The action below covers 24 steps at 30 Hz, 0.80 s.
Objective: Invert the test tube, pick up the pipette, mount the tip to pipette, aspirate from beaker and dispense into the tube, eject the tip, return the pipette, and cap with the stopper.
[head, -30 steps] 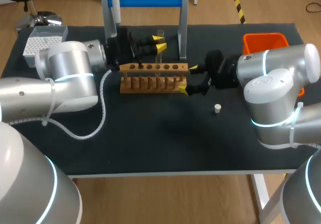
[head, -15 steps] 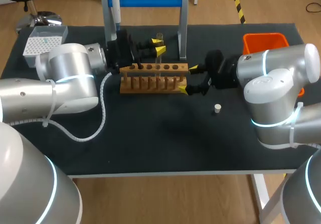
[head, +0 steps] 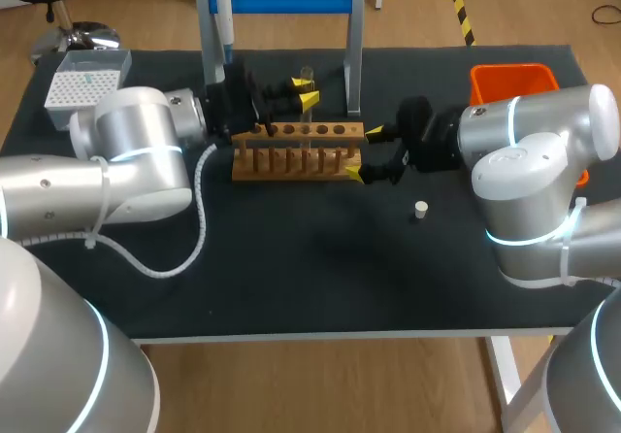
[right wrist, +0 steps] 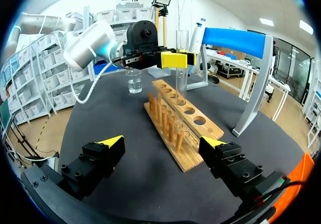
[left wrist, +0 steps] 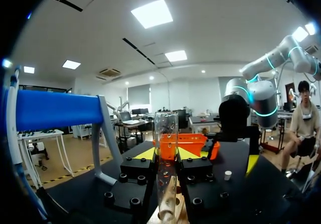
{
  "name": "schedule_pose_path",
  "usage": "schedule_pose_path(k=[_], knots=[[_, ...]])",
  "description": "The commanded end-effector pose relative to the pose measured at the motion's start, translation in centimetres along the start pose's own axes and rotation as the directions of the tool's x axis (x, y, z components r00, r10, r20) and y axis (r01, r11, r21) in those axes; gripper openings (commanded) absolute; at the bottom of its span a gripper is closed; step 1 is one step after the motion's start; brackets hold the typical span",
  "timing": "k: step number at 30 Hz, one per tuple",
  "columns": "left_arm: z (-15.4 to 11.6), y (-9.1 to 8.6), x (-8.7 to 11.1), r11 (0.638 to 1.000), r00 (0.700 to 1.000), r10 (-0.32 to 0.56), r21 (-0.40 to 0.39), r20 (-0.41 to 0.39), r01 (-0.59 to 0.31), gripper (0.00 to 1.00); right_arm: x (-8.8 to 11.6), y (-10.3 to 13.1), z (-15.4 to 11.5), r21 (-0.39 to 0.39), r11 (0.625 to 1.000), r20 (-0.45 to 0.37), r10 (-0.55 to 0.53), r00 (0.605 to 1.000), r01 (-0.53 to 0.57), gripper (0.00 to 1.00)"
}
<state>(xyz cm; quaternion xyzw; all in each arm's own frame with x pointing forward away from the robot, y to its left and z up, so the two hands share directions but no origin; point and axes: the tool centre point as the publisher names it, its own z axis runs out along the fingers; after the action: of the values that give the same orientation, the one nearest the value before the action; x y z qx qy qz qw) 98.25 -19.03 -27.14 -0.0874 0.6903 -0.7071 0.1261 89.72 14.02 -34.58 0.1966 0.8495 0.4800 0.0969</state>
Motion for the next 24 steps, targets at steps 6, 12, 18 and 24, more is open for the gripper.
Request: schedule_pose_path(k=[6, 12, 18, 24], knots=[[-0.04, 0.69, 0.0, 1.0, 1.0, -0.004, 0.019, 0.023, 0.003, 0.0, 0.01, -0.01, -0.08, 0.0, 1.0, -0.001, 0.0, 1.0, 0.0, 1.0], [-0.12, 0.88, 0.04, 1.0, 1.0, -0.006, 0.022, 0.03, 0.005, 0.0, 0.01, -0.01, -0.08, 0.0, 1.0, -0.001, 0.0, 1.0, 0.0, 1.0], [-0.15, 1.0, 0.09, 1.0, 0.999, 0.0, 0.019, 0.036, -0.001, 0.0, 0.01, -0.01, -0.08, 0.0, 1.0, -0.001, 0.0, 1.0, 0.0, 1.0], [-0.11, 1.09, 0.17, 1.0, 0.999, 0.009, 0.002, 0.032, -0.009, 0.44, 0.01, -0.01, -0.08, 0.0, 1.0, -0.001, 0.0, 1.0, 0.0, 1.0]])
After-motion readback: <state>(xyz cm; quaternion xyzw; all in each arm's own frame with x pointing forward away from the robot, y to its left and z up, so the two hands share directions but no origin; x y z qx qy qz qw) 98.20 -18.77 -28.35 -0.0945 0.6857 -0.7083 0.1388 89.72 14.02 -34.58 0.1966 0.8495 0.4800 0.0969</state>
